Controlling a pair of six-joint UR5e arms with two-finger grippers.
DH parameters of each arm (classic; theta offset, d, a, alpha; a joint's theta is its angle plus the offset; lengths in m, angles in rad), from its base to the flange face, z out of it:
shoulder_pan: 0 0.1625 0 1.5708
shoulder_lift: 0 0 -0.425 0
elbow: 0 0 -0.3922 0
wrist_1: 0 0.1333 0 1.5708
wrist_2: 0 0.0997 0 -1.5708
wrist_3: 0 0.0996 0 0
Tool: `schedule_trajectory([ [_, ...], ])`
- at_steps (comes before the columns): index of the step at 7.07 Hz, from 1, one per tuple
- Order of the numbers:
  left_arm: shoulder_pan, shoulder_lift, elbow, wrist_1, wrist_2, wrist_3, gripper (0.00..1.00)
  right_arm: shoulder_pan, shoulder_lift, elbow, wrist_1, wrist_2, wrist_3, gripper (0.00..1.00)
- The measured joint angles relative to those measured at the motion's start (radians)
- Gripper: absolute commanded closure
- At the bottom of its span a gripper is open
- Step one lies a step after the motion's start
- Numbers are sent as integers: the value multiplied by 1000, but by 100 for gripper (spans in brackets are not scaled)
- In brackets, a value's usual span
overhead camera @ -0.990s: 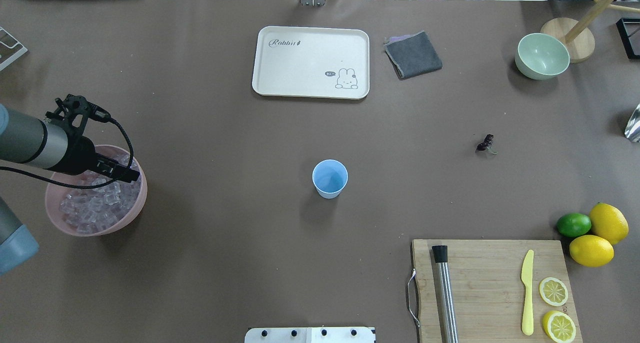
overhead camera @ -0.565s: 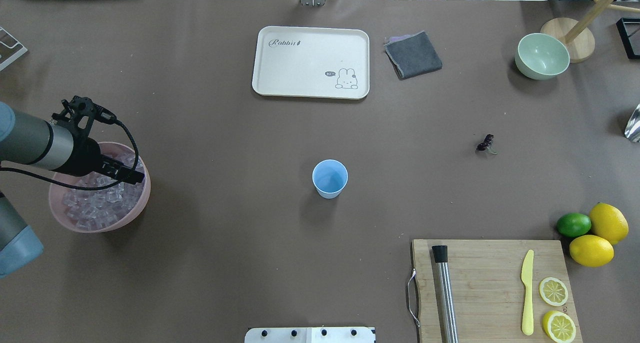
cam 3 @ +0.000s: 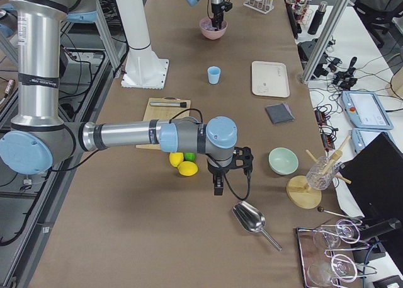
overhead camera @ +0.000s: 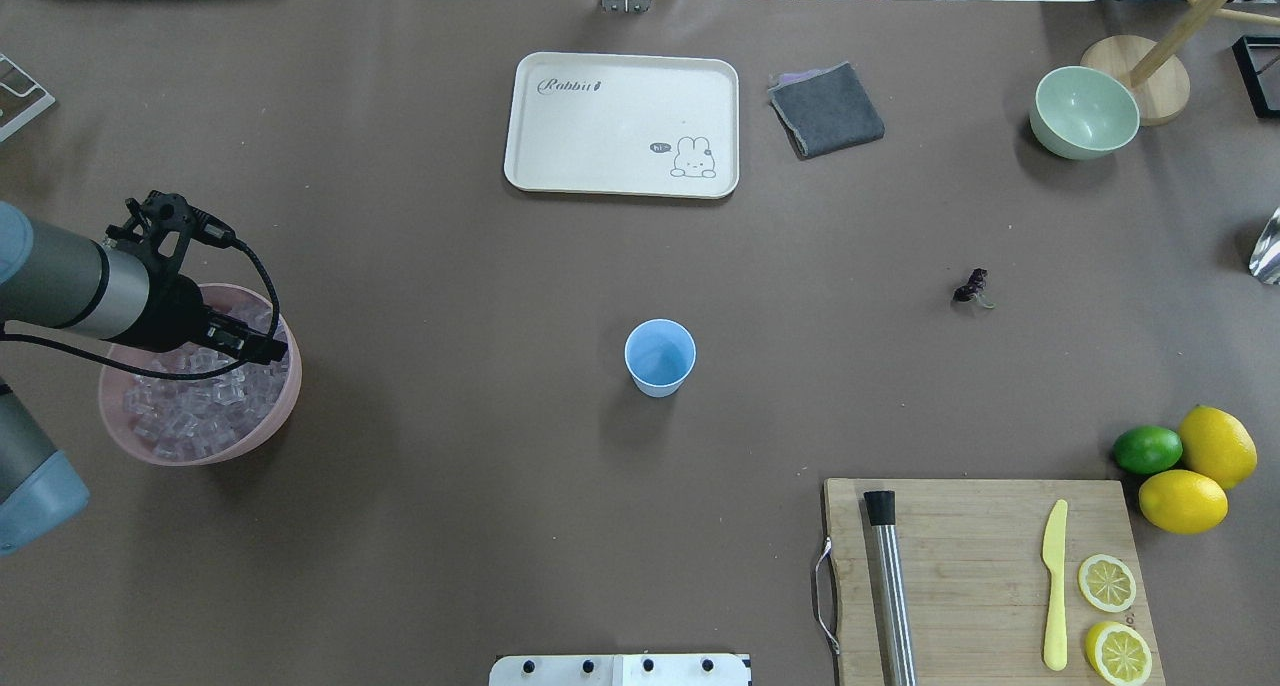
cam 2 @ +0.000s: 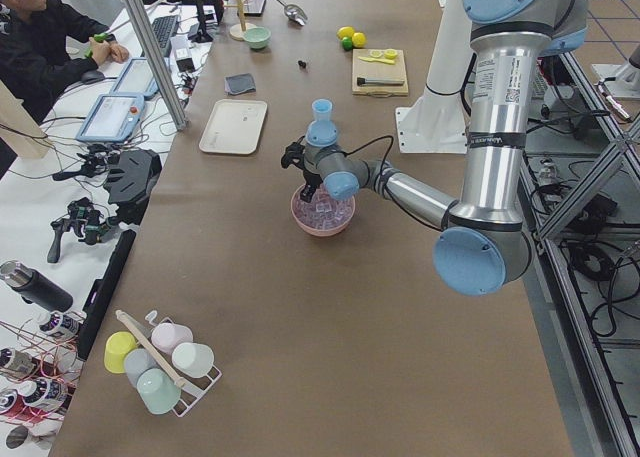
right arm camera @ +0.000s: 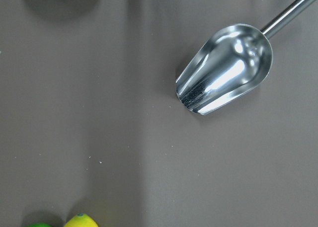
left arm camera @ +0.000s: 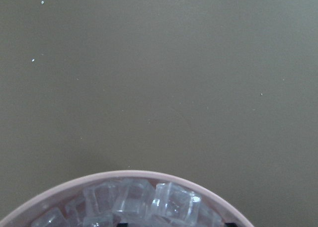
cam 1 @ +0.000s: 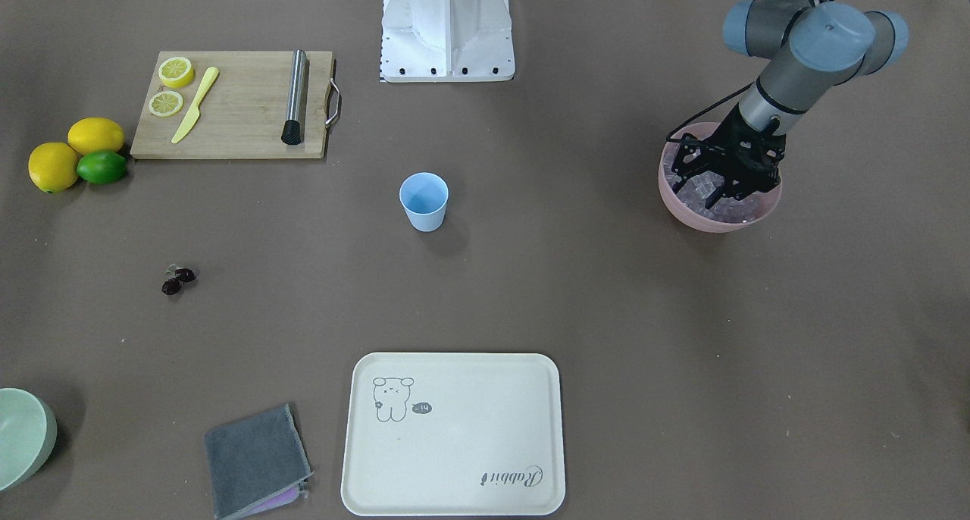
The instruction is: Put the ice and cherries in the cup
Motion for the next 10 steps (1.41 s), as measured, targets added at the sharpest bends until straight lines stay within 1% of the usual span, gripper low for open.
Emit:
schedule_trajectory([
  [1, 0, 1, -1, 0, 0, -1, 70, 0, 0, 1, 0, 1, 0, 0],
  [3, -3, 5, -4, -1, -1, -3, 95, 2, 1, 2, 0, 1, 0, 0],
  [4, -4, 9, -7, -1, -2, -4, 100, 2, 1, 3, 0, 2, 0, 0],
  [5, -6, 13, -8, -1, -4, -5, 65, 3, 1, 4, 0, 2, 0, 0],
  [6, -9, 16, -10, -1, -7, -6, 5, 3, 2, 7, 0, 3, 0, 0],
  [7, -11, 18, -11, -1, -8, -8, 3, 4, 2, 12, 0, 3, 0, 0],
  [10, -13, 20, -15, -2, -3, -15, 3, 4, 1, 26, 0, 3, 1, 0],
])
